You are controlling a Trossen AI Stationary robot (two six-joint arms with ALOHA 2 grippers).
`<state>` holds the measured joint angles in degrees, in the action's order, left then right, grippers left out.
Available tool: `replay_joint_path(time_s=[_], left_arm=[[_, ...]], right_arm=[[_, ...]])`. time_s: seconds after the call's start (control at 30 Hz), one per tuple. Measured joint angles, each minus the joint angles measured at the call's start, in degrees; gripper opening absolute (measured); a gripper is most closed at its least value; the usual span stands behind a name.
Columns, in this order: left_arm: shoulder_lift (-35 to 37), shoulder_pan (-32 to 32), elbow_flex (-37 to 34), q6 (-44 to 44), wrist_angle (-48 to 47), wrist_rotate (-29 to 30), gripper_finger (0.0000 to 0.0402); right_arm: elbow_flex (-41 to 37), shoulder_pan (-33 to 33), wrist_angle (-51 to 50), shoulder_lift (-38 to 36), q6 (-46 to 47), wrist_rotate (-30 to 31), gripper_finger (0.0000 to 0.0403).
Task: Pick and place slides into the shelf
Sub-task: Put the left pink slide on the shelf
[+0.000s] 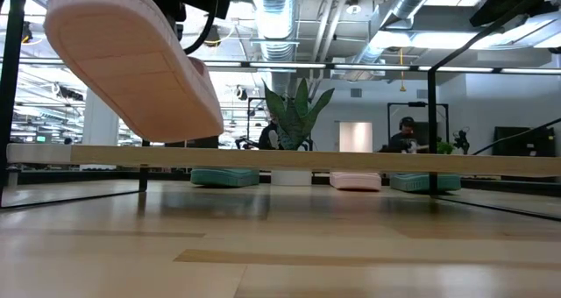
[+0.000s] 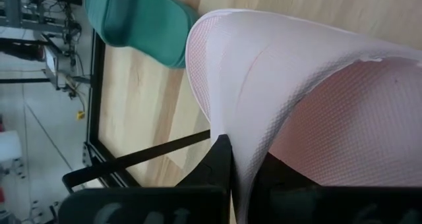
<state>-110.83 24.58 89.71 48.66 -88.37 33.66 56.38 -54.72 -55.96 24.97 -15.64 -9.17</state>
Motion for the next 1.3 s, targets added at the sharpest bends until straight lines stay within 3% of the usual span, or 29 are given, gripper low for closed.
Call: replay_joint_path(time_s=[0.7,1.3], left_arm=[[0.15,0.22,-3.98,-0.87,4.03,-4.53,0.0003],[0.15,0.22,-4.13,-1.01,4.89,-4.05,0.0131]], right_arm=[[0.00,0.00,-0.22,0.00,0.13,0.00,0.0075],[0.00,0.00,-0.26,0.00,0.13,-0.02,0.0075]])
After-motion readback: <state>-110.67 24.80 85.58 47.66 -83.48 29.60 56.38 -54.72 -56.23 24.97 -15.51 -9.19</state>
